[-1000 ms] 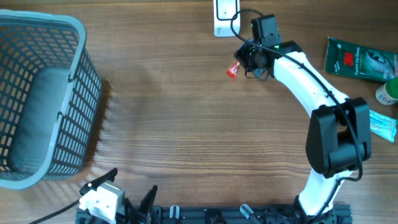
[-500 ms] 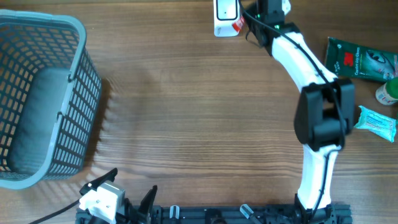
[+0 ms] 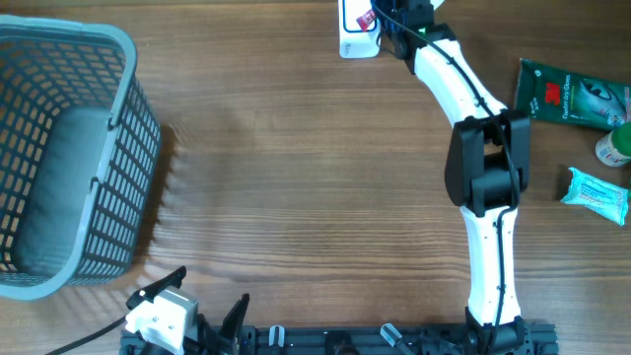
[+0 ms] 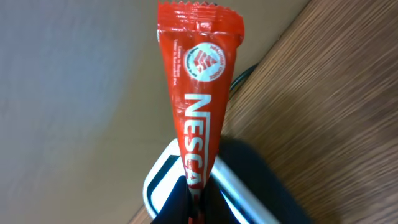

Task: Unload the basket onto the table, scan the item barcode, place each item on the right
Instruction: 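Move the Nescafe stick to the right table edge and release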

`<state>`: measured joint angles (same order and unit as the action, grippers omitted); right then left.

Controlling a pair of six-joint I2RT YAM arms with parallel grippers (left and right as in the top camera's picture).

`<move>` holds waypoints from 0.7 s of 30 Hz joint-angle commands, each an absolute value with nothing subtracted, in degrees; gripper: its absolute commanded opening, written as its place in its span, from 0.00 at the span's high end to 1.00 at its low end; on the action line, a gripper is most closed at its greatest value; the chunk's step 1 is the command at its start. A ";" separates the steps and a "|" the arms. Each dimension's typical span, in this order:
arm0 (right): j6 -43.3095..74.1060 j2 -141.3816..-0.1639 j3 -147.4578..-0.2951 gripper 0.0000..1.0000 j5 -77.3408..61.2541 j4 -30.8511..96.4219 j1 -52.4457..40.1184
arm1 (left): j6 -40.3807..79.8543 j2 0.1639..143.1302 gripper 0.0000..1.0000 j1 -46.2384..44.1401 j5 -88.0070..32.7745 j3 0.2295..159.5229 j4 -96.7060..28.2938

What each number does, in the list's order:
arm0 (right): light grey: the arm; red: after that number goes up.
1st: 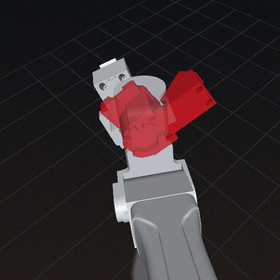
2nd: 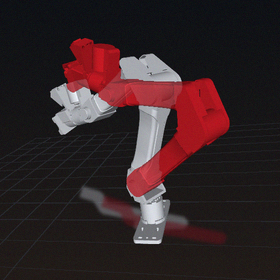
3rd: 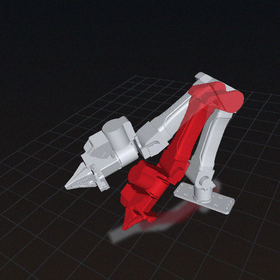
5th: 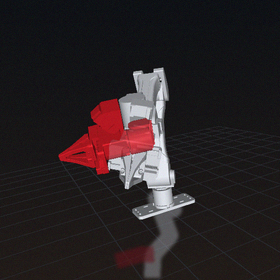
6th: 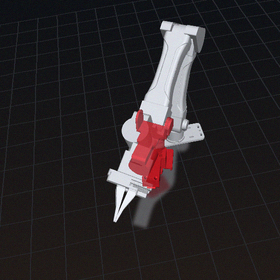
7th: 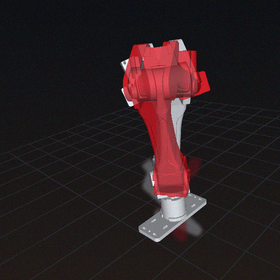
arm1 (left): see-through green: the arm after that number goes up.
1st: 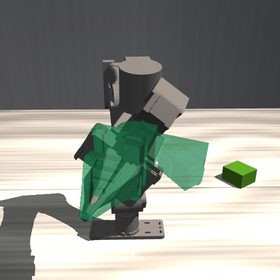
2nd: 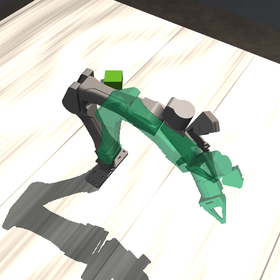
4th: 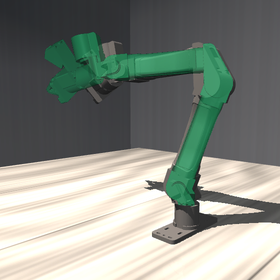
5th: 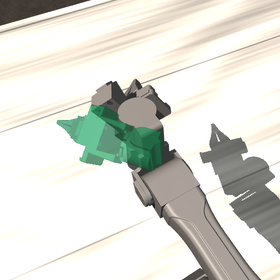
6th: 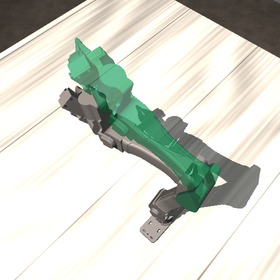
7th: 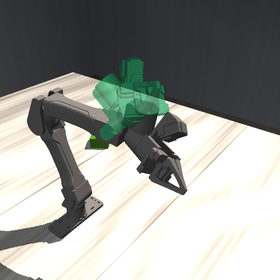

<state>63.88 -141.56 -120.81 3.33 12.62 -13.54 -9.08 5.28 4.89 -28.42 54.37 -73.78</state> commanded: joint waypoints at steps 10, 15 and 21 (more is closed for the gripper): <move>55.79 -126.04 -122.48 0.95 10.70 51.66 -5.54 | -8.56 4.89 0.00 4.78 -28.93 54.33 -73.76; 55.51 -124.38 -122.04 0.95 21.65 70.41 1.08 | -8.56 4.89 0.00 4.78 -28.93 54.33 -73.76; 52.14 -124.79 -109.84 0.95 36.18 67.55 10.70 | -8.56 4.89 0.00 4.78 -28.93 54.33 -73.76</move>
